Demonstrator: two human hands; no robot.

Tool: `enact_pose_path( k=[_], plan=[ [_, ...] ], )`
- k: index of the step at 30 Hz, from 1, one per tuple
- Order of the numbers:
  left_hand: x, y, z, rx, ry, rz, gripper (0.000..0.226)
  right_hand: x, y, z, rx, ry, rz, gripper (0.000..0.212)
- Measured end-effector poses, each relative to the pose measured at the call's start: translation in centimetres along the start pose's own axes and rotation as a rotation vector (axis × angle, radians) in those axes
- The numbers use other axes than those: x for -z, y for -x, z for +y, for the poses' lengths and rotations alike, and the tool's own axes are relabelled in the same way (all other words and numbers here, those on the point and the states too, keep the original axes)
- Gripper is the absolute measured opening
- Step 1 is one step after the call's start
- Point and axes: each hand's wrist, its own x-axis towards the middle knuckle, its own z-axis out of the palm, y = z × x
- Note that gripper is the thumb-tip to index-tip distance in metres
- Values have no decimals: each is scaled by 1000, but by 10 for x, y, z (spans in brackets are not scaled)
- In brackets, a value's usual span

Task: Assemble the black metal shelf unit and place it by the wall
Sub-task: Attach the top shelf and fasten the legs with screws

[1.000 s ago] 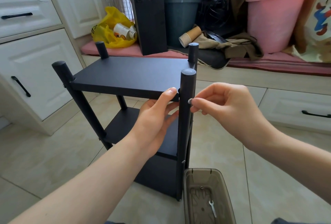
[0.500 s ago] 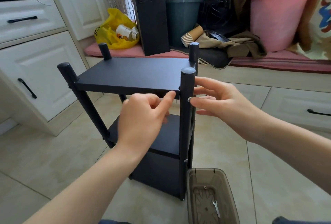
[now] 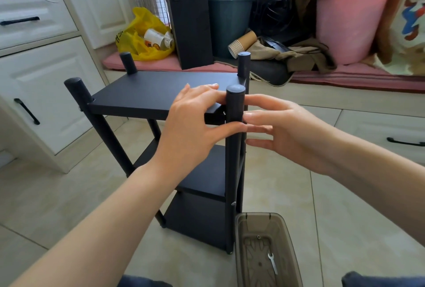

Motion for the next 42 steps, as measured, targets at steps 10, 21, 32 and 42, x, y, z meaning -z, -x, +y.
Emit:
enact_pose_path(
  k=[10, 21, 32, 42],
  plan=[
    [-1, 2, 2, -24, -11, 0, 52, -8, -25, -6, -200, -157, 112, 43],
    [4, 2, -6, 9, -197, -122, 71, -15, -29, -8, -206, -20, 188, 28],
    [-6, 8, -11, -70, -213, -5, 54, 19, -10, 12, -210, -45, 102, 31],
    [-14, 13, -14, -133, -239, 122, 47, 43, -31, 136, -708, 480, -200, 24]
  ],
)
